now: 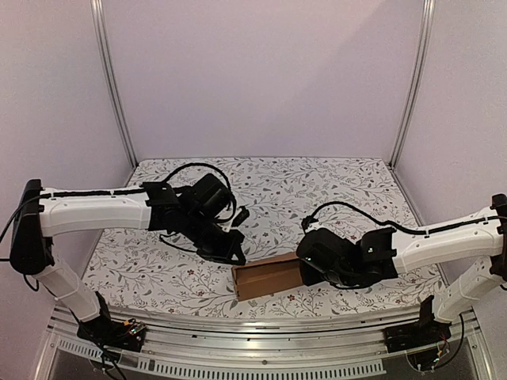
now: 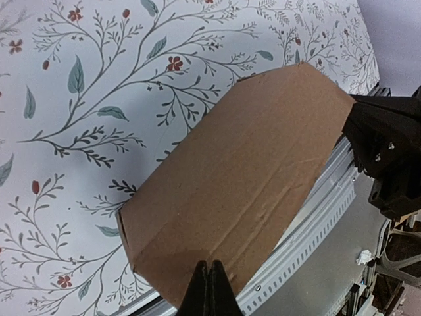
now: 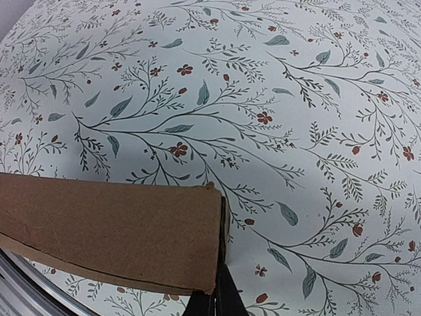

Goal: Fold the paper box

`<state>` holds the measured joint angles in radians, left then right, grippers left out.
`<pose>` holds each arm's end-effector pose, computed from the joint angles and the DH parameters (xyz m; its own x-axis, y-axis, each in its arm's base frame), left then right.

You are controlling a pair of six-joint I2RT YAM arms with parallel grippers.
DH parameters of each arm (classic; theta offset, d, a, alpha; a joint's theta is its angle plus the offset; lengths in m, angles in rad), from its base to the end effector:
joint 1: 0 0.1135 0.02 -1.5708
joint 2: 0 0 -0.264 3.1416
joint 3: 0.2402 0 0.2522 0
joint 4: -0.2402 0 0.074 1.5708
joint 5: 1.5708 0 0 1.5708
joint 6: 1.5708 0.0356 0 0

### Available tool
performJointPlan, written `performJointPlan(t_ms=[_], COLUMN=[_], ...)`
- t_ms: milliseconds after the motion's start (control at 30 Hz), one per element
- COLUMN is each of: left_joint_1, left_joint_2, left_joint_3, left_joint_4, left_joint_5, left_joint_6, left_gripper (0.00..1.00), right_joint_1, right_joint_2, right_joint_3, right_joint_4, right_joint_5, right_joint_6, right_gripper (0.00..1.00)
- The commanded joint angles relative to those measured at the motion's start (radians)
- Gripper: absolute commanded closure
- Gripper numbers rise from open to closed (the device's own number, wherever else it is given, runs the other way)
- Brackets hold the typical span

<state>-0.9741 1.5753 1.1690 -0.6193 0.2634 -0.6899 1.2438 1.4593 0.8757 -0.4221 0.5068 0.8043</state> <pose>0.1756 -0.2750 0.2431 -0.9272 0.2713 -0.2583 0.3688 0.7825 -0.5018 0.1077 0.2638 0.2022 -0.7244 -0.1751 -0.6667 -0.3210 0.9416 0.1014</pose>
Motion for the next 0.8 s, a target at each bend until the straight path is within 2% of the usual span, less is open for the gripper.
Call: performJointPlan(t_ms=[0, 500, 567, 700, 767], left_joint_1=[-0.001, -0.058, -0.06, -0.061, -0.062], left_joint_2=[0.008, 0.064, 0.067, 0.073, 0.077], left_joint_3=[-0.057, -0.105, -0.104, -0.107, -0.108], left_joint_4=[0.042, 0.068, 0.069, 0.067, 0.063], left_joint_5=[0.051, 0.011, 0.002, -0.016, -0.029], left_joint_6=[-0.026, -0.038, -0.039, -0.042, -0.04], left_gripper=[1.0, 1.0, 1.0, 1.0, 1.0], right_joint_1=[0.011, 0.012, 0.012, 0.012, 0.013], right_joint_2=[0.034, 0.081, 0.078, 0.059, 0.04], right_joint_3=[-0.033, -0.021, -0.018, -0.004, 0.004], right_joint_4=[-0.105, -0.115, -0.116, -0.127, -0.134], right_joint_5=[-0.072, -0.093, -0.093, -0.095, -0.096], right_joint_6=[-0.02, -0.027, -0.032, -0.054, -0.068], right_gripper=[1.0, 1.0, 0.96, 0.8, 0.78])
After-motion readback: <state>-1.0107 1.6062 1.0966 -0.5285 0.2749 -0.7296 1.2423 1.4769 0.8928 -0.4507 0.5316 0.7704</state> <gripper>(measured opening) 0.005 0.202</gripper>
